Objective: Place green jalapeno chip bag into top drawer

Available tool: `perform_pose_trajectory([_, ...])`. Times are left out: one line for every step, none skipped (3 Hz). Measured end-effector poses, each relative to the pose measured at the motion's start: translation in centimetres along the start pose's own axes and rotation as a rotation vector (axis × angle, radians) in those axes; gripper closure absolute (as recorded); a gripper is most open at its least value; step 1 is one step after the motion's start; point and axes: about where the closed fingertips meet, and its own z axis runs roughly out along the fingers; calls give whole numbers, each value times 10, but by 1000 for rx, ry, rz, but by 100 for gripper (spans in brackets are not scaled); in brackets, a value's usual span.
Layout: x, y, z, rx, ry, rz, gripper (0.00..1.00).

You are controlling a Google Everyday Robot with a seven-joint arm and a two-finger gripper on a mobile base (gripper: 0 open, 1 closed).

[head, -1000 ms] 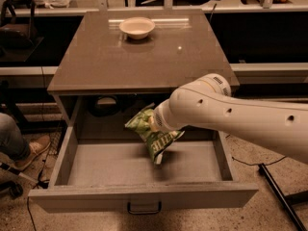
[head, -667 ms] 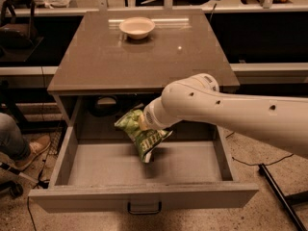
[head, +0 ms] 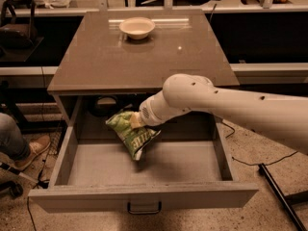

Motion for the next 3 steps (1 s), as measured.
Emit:
perform_pose_trajectory([-1, -8, 2, -33, -7, 26, 13])
perform_pose_trajectory([11, -45, -21, 18, -37, 97, 0])
perform_pose_trajectory([21, -78, -55, 103, -75, 154, 0])
